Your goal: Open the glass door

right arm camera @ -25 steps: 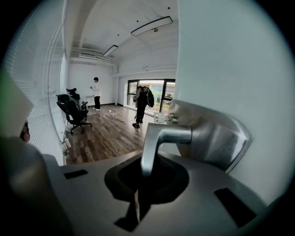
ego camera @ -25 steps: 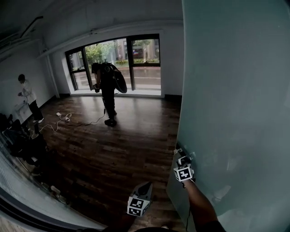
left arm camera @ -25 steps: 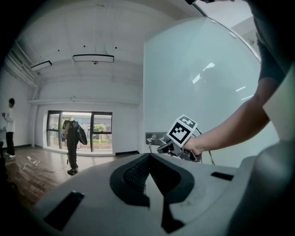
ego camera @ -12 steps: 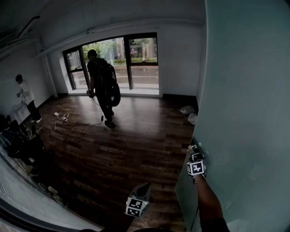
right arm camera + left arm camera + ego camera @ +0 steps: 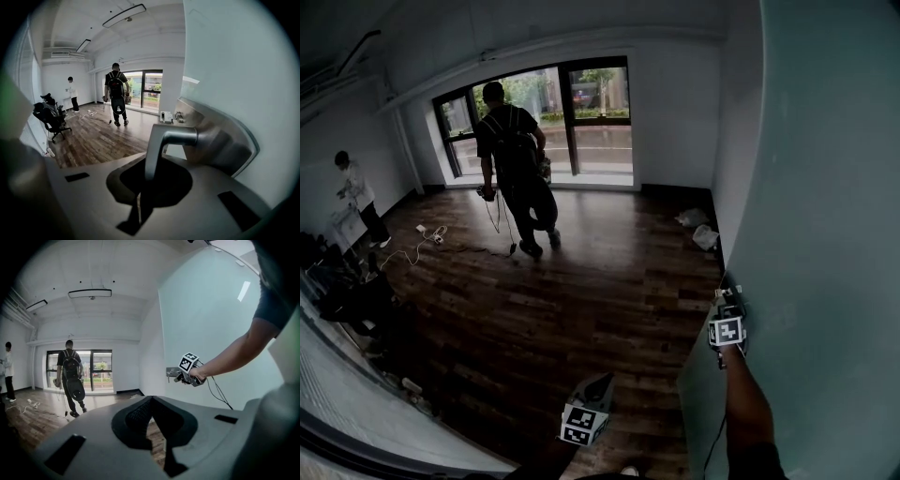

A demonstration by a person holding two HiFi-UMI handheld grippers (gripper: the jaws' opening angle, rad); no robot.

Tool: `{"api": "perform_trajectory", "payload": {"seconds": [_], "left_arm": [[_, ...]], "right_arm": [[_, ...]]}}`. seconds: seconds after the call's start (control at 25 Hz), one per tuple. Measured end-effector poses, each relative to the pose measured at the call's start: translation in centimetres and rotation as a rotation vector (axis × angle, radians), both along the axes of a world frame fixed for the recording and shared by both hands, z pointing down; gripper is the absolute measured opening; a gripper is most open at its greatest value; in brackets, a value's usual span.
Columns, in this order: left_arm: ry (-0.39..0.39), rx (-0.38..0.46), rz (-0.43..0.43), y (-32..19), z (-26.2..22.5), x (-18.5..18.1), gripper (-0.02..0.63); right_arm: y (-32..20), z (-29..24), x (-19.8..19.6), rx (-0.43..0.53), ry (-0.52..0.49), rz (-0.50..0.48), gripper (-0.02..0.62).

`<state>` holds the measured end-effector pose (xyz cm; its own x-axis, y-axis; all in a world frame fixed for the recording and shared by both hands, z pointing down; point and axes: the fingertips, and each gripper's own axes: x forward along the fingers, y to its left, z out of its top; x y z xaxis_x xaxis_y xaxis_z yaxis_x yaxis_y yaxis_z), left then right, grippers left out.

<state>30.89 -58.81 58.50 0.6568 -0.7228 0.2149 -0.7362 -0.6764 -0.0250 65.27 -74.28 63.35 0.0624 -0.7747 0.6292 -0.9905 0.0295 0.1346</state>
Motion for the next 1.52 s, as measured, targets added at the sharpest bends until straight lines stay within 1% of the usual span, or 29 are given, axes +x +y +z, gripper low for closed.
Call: {"api": "perform_trajectory", "payload": {"seconds": [0.16, 0.28, 0.32, 0.4, 0.44, 0.52, 0.6, 0.64, 0.68, 0.76, 0.8, 0.84, 0.88, 0.96, 1.04, 1.08, 1.16, 1.24, 1.32, 1.4, 1.52], "left_arm": [[0.0, -0.009, -0.013, 1.0, 1.2, 0.1, 0.006], [-0.017, -0.022, -0.022, 1.7, 1.4, -0.6, 0.006], [-0.018, -0.014, -0.03, 1.7, 1.5, -0.9, 0.006], [-0.017, 0.012, -0.048, 2.0, 1.8, -1.9, 0.006], [-0.019, 0.014, -0.055, 2.4, 1.9, -2.5, 0.006], [-0.017, 0.0, -0.065, 3.6, 2.0, -4.1, 0.006], [-0.003, -0.013, -0.07, 5.1, 1.7, -5.9, 0.006], [0.003, -0.017, -0.072, 5.8, 1.6, -6.8, 0.006], [0.009, -0.022, -0.074, 6.6, 1.6, -7.7, 0.006], [0.022, -0.031, -0.08, 8.4, 1.7, -9.7, 0.006], [0.028, -0.034, -0.084, 9.2, 1.8, -10.7, 0.006], [0.033, -0.035, -0.087, 9.9, 2.0, -11.8, 0.006], [0.036, -0.035, -0.091, 10.6, 1.9, -12.8, 0.006], [0.042, -0.025, -0.094, 12.2, 1.2, -14.5, 0.006], [0.044, -0.01, -0.094, 14.3, 0.3, -16.1, 0.006], [0.044, -0.003, -0.097, 15.3, 0.1, -16.9, 0.006], [0.06, 0.004, -0.123, 17.0, 0.3, -19.0, 0.006], [0.089, 0.0, -0.166, 18.4, 0.8, -21.8, 0.006], [0.103, -0.013, -0.188, 20.1, 1.0, -24.6, 0.006], [0.112, -0.019, -0.176, 22.0, 0.9, -26.2, 0.006], [0.104, -0.021, -0.126, 25.0, 1.1, -26.7, 0.006]], "right_arm": [[0.3, 0.4, 1.6, -0.034, 0.013, 0.017, 0.017], [0.4, -0.2, 2.3, -0.084, 0.067, 0.013, 0.02], [0.4, -0.5, 2.5, -0.092, 0.087, 0.015, 0.02], [0.2, -1.5, 3.0, -0.073, 0.093, 0.039, 0.029], [0.3, -2.0, 3.2, -0.056, 0.088, 0.055, 0.043], [1.1, -2.9, 3.1, -0.04, 0.104, 0.083, 0.096], [3.1, -4.0, 2.9, -0.023, 0.162, 0.132, 0.145], [4.4, -4.9, 2.9, 0.007, 0.201, 0.173, 0.173], [5.5, -6.0, 2.8, 0.068, 0.24, 0.212, 0.184], [8.1, -8.7, 1.7, 0.237, 0.287, 0.269, 0.184], [9.6, -9.5, 0.4, 0.307, 0.282, 0.279, 0.184], [11.0, -9.8, -1.4, 0.351, 0.262, 0.27, 0.184], [12.4, -9.7, -3.4, 0.37, 0.239, 0.241, 0.183], [15.7, -9.4, -8.0, 0.373, 0.194, 0.149, 0.183], [20.1, -8.8, -12.7, 0.375, 0.124, 0.071, 0.18], [22.7, -8.3, -15.1, 0.37, 0.091, 0.053, 0.168], [27.9, -6.5, -19.4, 0.336, 0.043, 0.061, 0.116], [32.5, -4.2, -24.4, 0.303, -0.013, 0.065, 0.034], [36.4, -2.7, -30.3, 0.291, -0.065, 0.03, 0.02], [39.6, -2.2, -35.2, 0.307, -0.075, -0.01, 0.018], [43.2, -2.7, -39.3, 0.365, -0.052, -0.046, 0.018]]}}
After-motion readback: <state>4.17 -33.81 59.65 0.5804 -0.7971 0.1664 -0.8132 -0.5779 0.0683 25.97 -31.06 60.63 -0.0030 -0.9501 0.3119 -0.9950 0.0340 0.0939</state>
